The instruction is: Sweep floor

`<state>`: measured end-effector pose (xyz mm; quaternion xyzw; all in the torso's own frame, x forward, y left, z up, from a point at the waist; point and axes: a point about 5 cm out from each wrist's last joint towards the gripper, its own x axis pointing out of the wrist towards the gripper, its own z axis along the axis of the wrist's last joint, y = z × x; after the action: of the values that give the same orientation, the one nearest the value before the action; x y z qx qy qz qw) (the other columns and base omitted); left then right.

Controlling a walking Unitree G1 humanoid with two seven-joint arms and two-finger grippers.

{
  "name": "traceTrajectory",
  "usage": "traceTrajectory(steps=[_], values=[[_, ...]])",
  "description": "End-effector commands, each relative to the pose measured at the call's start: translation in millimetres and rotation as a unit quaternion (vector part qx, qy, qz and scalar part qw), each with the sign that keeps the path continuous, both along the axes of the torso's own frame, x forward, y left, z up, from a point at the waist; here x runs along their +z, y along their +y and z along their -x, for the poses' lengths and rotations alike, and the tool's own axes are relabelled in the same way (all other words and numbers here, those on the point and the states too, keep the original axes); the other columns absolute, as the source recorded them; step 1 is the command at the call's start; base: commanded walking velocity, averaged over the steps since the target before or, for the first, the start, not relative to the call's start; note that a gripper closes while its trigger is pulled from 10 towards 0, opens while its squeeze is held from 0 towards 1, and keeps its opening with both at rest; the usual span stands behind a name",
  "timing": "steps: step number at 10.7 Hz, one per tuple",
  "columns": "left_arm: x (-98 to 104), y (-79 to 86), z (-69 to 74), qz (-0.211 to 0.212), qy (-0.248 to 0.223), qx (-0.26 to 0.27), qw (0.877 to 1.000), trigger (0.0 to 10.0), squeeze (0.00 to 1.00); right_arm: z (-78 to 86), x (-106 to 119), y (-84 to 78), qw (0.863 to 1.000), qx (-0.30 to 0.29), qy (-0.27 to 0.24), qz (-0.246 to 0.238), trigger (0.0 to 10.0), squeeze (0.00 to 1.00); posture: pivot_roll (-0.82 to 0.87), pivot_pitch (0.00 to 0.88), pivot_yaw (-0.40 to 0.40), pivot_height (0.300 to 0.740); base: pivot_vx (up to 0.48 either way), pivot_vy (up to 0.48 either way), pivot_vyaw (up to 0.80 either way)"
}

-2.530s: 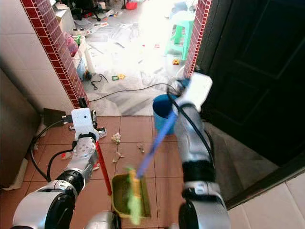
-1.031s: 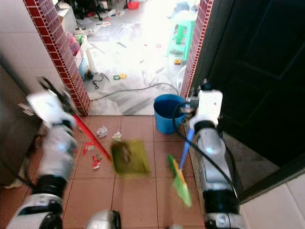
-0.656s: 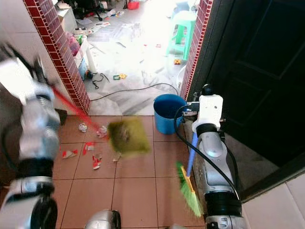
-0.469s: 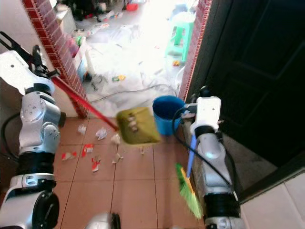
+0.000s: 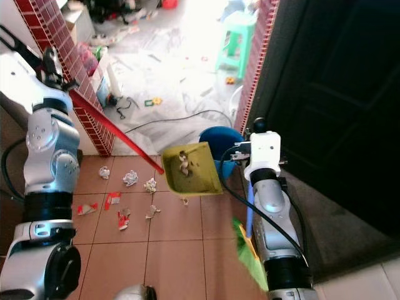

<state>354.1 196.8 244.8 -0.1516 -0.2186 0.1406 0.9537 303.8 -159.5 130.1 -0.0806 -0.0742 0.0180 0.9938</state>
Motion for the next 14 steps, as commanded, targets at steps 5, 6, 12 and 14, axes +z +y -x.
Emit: traceTrajectory(steps=[5, 6, 12, 14], values=[[31, 1.5, 2.8, 0.008, -0.061, -0.002, 0.998, 10.0, 0.00, -0.1, 2, -0.3, 1.000, 0.006, -0.010, 0.003, 10.0, 0.00, -0.09, 0.000, 0.041, 0.740, 0.480, 0.000, 0.00], [31, 4.0, 2.3, 0.009, -0.058, 0.006, 0.998, 10.0, 0.00, 0.4, 1, -1.1, 1.000, 0.006, -0.009, 0.004, 10.0, 0.00, -0.09, 0.000, 0.041, 0.740, 0.446, 0.000, 0.00], [33, 14.3, 1.8, -0.008, -0.055, 0.040, 0.998, 10.0, 0.00, 2.4, -2, -4.3, 1.000, 0.004, -0.005, 0.010, 10.0, 0.00, -0.09, 0.000, 0.042, 0.740, 0.326, 0.310, 0.00], [33, 15.3, 1.3, -0.012, -0.057, 0.042, 0.997, 10.0, 0.00, 2.6, -2, -5.5, 1.000, 0.002, -0.005, 0.011, 10.0, 0.00, -0.10, 0.000, 0.045, 0.740, 0.296, 0.379, 0.00]])
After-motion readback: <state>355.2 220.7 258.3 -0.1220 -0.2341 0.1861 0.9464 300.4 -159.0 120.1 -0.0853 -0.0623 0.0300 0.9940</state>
